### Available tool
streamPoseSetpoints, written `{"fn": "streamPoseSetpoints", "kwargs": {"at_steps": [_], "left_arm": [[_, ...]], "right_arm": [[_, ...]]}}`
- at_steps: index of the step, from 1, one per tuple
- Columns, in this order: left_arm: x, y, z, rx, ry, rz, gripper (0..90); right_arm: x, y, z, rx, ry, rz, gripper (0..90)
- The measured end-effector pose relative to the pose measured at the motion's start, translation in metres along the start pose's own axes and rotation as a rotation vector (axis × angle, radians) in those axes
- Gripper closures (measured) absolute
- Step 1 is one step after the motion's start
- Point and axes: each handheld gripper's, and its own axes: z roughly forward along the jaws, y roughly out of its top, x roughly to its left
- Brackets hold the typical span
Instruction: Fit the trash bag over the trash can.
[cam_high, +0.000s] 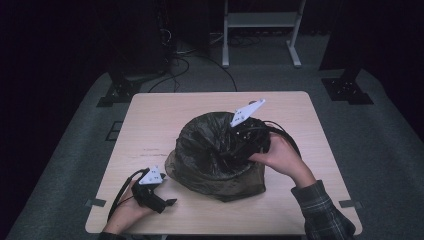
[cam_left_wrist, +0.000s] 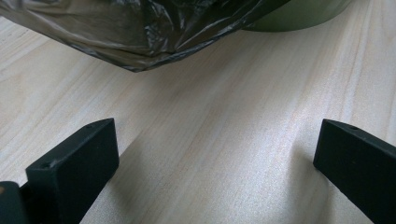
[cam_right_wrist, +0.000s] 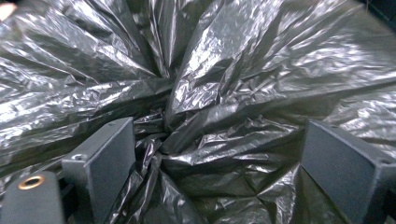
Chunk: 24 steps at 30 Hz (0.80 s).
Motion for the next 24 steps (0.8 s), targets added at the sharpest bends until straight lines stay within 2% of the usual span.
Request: {"fn": "streamPoseSetpoints", "kwargs": {"at_steps": [9,16,20,24], "left_arm": [[0.000,0.000,0.000,-0.001,0.001,-0.001,0.0],[0.000,0.000,0.000,-0.001,0.002,-0.003,0.0],[0.000,0.000,0.000,0.000,0.002,-0.002,0.0],[0.000,0.000,0.000,0.000,0.002,-0.002,0.0]], "right_arm": [[0.007,0.005,0.022,0.164,0.003,-0.050,10.1],[0.009,0.007,0.027,0.265,0.045,-0.041,10.3],[0.009,0.007,0.026,0.247,0.036,-0.044,10.1],[0.009,0.011,0.017,0.174,-0.027,-0.060,10.1]]}}
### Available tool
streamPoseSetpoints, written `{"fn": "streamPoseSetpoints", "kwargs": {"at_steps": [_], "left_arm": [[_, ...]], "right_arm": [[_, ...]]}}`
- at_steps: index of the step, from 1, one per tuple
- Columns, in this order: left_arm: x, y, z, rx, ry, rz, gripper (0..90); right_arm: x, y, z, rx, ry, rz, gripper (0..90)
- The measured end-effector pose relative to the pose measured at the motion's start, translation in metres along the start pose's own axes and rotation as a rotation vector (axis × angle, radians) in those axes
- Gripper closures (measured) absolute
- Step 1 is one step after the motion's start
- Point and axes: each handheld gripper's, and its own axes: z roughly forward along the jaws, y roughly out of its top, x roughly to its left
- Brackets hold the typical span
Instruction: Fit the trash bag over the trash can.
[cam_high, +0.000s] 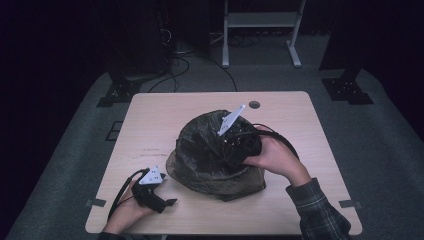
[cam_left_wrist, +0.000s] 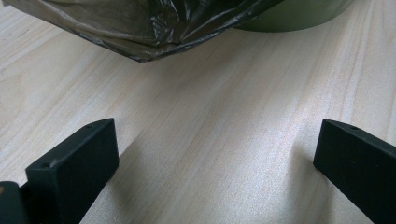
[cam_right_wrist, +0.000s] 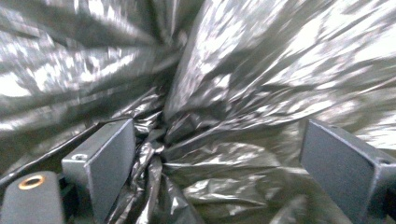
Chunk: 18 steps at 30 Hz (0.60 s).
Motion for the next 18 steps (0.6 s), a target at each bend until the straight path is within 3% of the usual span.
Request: {"fn": "streamPoseSetpoints", "kwargs": {"at_steps": [5,9,12,18], "left_arm": [[0.000,0.000,0.000,0.000,0.000,0.000,0.0],[0.000,0.000,0.000,0.000,0.000,0.000,0.0],[0.000,0.000,0.000,0.000,0.000,0.000,0.0],[0.000,0.000,0.000,0.000,0.000,0.001,0.0]], "right_arm": [[0.002,0.013,-0.023,-0.078,-0.031,-0.018,10.0],[0.003,0.030,-0.030,-0.147,-0.013,-0.019,10.0],[-0.001,0.042,-0.022,-0.160,0.017,-0.015,10.0],[-0.005,0.057,0.014,-0.108,0.051,-0.001,9.9]]}}
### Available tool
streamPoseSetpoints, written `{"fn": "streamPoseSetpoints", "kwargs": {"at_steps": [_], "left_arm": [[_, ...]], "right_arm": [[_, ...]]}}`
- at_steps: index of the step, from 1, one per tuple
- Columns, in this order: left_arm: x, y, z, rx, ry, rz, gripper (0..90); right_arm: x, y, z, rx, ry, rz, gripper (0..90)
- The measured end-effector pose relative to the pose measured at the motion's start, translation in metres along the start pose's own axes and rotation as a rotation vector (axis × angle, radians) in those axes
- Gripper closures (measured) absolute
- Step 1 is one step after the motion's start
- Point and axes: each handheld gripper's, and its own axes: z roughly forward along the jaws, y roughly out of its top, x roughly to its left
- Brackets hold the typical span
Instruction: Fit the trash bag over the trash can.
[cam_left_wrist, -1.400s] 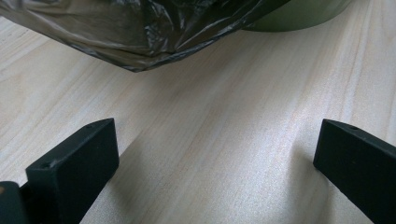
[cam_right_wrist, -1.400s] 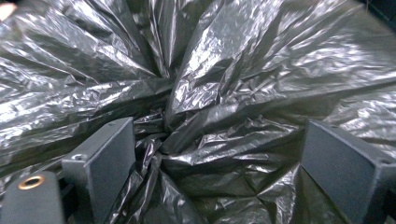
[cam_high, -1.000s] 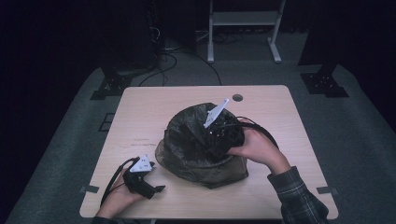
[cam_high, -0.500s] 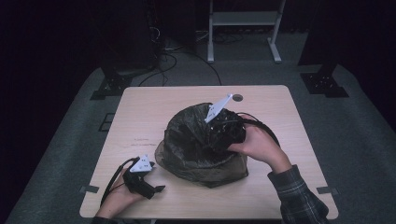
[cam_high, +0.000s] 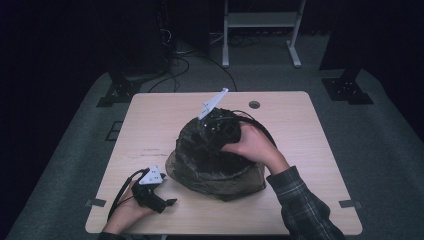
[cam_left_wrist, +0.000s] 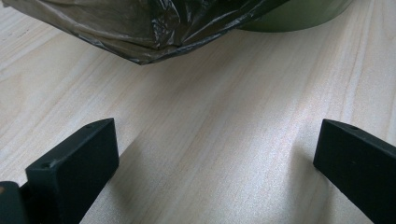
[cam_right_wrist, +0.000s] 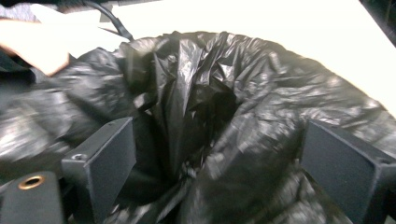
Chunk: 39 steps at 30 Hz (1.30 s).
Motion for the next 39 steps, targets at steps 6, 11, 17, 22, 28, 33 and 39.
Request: {"fn": "streamPoseSetpoints", "kwargs": {"at_steps": [6,11,17,22,28,33,39], "left_arm": [[0.000,0.000,0.000,0.000,0.000,0.000,0.0],[0.000,0.000,0.000,-0.001,0.000,-0.001,0.0],[0.000,0.000,0.000,-0.002,-0.001,-0.001,0.0],[0.000,0.000,0.000,-0.001,-0.001,0.000,0.0],[0.000,0.000,0.000,-0.001,0.000,0.000,0.0],[0.000,0.000,0.000,-0.001,-0.001,0.000,0.0],[0.000,0.000,0.000,-0.001,-0.001,-0.001,0.0]], "right_arm": [[-0.002,0.004,0.028,0.053,0.017,0.008,9.7],[-0.001,0.004,0.045,0.143,0.013,0.000,9.7],[0.000,0.004,0.054,0.194,0.023,0.005,9.7],[0.002,0.005,0.041,0.135,0.026,-0.017,9.7],[-0.013,-0.003,0.008,0.100,-0.049,0.032,9.8],[-0.025,-0.010,0.007,0.136,-0.095,0.075,9.7],[-0.021,-0.007,0.012,0.152,-0.105,0.055,9.7]]}}
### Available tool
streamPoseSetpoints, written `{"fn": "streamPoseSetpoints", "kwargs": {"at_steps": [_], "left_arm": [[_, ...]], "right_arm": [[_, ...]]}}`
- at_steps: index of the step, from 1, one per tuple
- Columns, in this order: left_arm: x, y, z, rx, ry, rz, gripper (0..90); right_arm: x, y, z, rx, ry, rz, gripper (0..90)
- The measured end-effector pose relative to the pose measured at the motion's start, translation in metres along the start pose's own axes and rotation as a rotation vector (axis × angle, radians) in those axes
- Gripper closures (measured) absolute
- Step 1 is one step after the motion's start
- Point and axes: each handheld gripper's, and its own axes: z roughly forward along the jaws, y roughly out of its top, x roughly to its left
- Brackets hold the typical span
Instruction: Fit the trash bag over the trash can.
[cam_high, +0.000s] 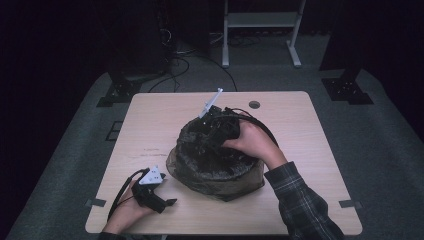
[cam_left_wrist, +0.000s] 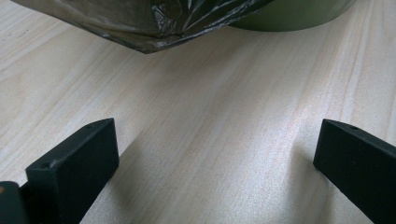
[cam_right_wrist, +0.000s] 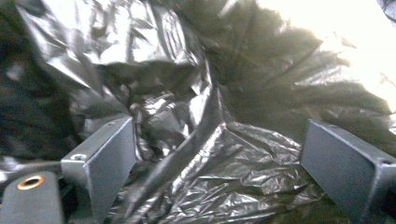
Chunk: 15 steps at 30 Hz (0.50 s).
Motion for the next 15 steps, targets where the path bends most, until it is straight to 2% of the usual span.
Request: {"fn": "streamPoseSetpoints", "kwargs": {"at_steps": [4,7,9,12,15], "left_arm": [[0.000,0.000,0.000,0.001,0.000,0.001,0.0],[0.000,0.000,0.000,0.001,0.000,0.001,0.0],[0.000,0.000,0.000,0.001,0.000,0.001,0.0],[0.000,0.000,0.000,0.001,0.000,0.001,0.0],[0.000,0.000,0.000,0.001,0.000,0.001,0.0]], "right_arm": [[0.011,0.007,-0.013,-0.080,0.035,-0.025,9.8],[0.020,0.016,-0.020,-0.104,0.042,-0.054,9.8],[0.022,0.021,-0.023,-0.120,0.047,-0.056,9.8],[0.021,0.027,-0.017,-0.121,0.064,-0.051,9.7],[0.022,0.028,-0.001,-0.086,0.094,-0.042,9.7]]}}
